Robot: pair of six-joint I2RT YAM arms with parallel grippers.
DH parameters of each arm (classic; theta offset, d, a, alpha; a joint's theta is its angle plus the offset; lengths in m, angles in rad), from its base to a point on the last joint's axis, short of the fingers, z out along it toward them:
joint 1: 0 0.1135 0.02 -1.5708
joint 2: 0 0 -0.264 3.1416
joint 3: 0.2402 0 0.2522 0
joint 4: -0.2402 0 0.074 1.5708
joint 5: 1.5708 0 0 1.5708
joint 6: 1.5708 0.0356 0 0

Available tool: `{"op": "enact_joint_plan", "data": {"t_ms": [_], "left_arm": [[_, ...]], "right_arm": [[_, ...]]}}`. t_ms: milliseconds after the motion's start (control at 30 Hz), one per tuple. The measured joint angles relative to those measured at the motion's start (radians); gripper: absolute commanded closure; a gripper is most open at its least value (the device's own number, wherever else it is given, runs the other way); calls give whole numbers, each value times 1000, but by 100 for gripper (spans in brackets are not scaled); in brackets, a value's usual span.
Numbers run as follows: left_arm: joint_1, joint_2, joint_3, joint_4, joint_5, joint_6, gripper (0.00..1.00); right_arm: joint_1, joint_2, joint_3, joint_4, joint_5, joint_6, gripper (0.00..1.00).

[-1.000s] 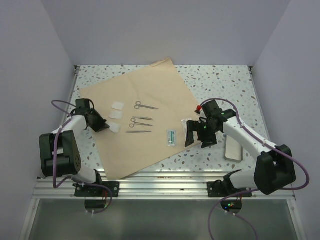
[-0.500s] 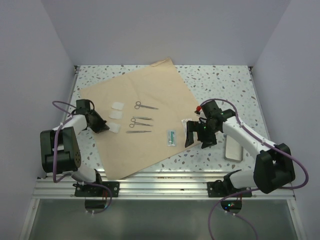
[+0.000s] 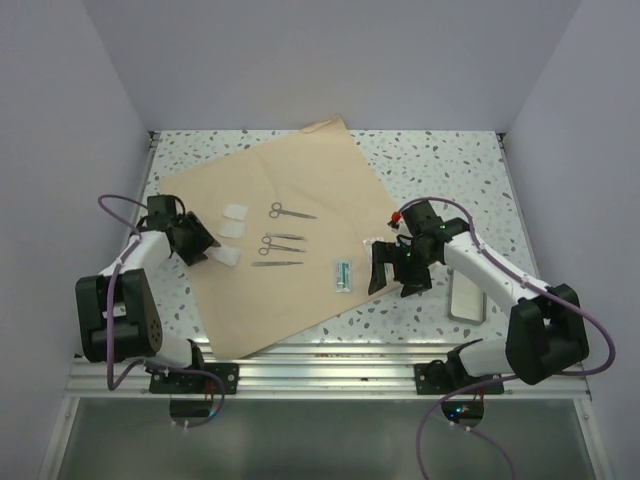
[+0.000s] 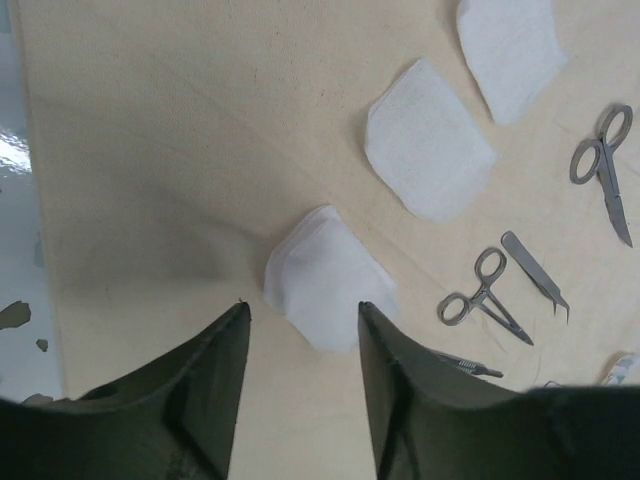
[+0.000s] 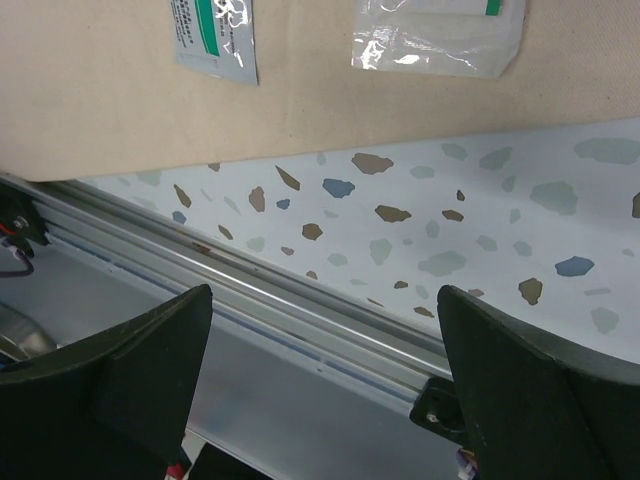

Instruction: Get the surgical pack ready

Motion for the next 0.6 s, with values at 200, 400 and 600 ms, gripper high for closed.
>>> {"op": "enact_joint_plan", "data": {"t_ms": [200, 400, 600], "left_arm": [[0, -37, 7, -34, -44, 23, 39], [0, -14, 7, -37, -51, 35, 44], [0, 32, 6, -10, -40, 36, 55]], "right_arm": [[0, 11, 0, 9, -4, 0, 1], [0, 11, 0, 10, -3, 0, 1], [0, 11, 0, 10, -3, 0, 1]]}}
